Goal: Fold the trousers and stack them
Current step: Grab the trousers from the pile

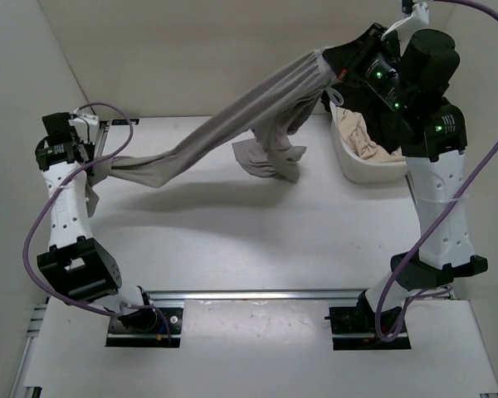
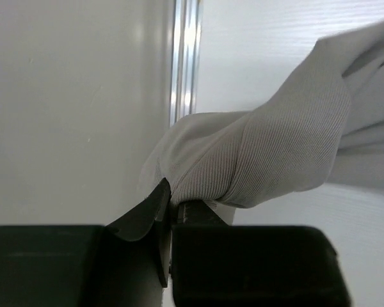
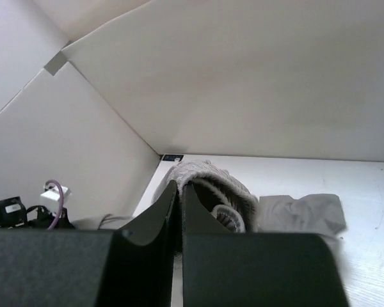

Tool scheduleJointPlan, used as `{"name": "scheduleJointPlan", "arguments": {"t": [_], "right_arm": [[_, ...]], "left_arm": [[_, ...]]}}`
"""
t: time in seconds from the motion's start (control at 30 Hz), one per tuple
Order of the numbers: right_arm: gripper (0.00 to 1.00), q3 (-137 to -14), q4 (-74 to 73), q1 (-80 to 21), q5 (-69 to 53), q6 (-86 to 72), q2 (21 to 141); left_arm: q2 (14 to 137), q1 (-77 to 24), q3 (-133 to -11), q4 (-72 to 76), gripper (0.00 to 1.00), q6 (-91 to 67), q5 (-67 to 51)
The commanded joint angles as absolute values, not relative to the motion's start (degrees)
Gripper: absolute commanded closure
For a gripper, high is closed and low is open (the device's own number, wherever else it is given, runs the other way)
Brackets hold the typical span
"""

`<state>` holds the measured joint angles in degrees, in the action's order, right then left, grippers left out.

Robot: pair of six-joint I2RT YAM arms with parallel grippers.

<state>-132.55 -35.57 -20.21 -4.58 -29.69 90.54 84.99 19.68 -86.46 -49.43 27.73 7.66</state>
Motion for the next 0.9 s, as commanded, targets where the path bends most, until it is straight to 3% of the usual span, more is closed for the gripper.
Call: {"name": "scheduleJointPlan", "arguments": {"t": [0.0, 0.23, 0.53, 0.67, 0.77, 0.87], "right_arm": [[1.00, -132.2, -34.0, -19.5, -5.0, -31.8, 90.9], [1.00, -109.5, -41.0, -19.1, 1.3, -32.8, 80.0], [1.00, -93.9, -35.1, -31.8, -1.2, -26.0, 62.8], [1.00, -94.5, -36.8, -31.8, 7.6, -26.0, 65.6], [1.00, -102.6, -47.8, -31.8, 26.1, -30.2, 76.3], [1.00, -110.0, -54.1, -28.3, 24.9, -36.0, 89.6]], "left_arm": [[85.5, 24.9, -90.2, -50.4, 0.86, 30.2, 5.9], [87.1, 29.4, -92.6, -50.4, 0.86, 33.0, 5.2], [88.1, 32.9, -95.8, -50.4, 0.86, 31.5, 1.8], [95.6, 28.2, -101.1, -51.1, 0.86, 27.8, 3.5], [100.7, 20.9, -100.6, -50.5, 0.86, 25.7, 8.6], [105.5, 17.1, -101.7, -50.4, 0.86, 23.6, 9.9]]}}
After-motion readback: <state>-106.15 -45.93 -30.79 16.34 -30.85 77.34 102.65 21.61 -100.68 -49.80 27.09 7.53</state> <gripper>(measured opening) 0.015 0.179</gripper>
